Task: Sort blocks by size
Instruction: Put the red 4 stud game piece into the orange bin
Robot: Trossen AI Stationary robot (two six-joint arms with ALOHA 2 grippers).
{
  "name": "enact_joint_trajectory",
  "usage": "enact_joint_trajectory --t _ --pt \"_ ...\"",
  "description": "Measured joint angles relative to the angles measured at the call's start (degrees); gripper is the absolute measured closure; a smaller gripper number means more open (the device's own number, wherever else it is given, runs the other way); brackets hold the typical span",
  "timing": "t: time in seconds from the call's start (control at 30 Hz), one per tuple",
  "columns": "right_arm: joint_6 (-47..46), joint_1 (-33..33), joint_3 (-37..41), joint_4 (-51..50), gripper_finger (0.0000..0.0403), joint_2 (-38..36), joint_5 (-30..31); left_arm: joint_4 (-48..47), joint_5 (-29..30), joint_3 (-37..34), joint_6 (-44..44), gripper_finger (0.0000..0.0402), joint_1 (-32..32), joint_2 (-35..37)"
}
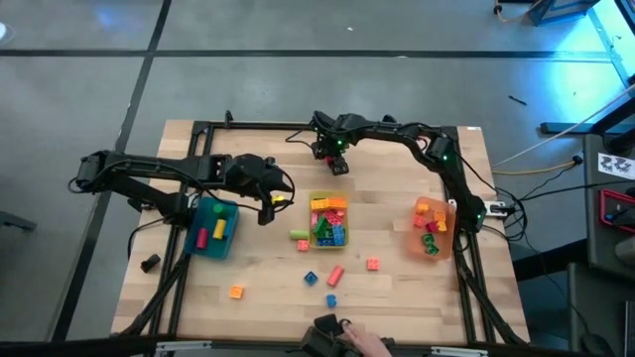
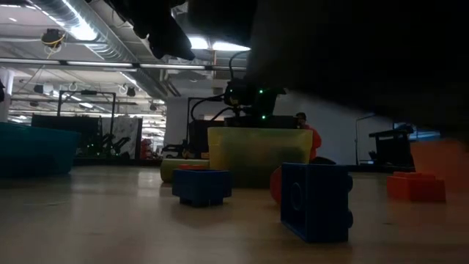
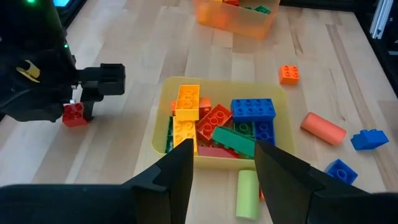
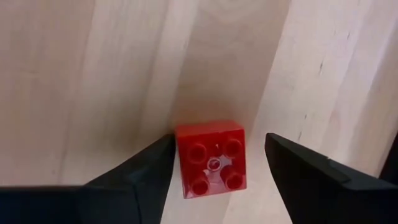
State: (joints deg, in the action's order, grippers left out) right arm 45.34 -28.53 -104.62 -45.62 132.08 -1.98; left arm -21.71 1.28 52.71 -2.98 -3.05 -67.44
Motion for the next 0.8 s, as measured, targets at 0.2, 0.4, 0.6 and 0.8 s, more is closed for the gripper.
enact_joint_trajectory --t 0.2,0.4,0.6,0.8 --pt "0.0 0.0 0.0 -1.8 0.0206 0.0 0.1 0.1 0.0 0.0 0.0 0.0247 0.0 0.0" --pt "-3.3 0.1 -0.8 -4.3 0.0261 0.1 5.2 0.1 0.0 0.0 0.0 0.0247 0.0 0.0" --pt "-4.6 0.5 -5.3 -12.9 0.0261 0.6 8.1 0.1 0.0 0.0 -0.8 0.0247 0.0 0.0" --pt "-7.8 3.6 -12.3 -28.3 0.0261 0.4 14.2 -0.3 0.0 0.0 -5.6 0.0247 0.0 0.0"
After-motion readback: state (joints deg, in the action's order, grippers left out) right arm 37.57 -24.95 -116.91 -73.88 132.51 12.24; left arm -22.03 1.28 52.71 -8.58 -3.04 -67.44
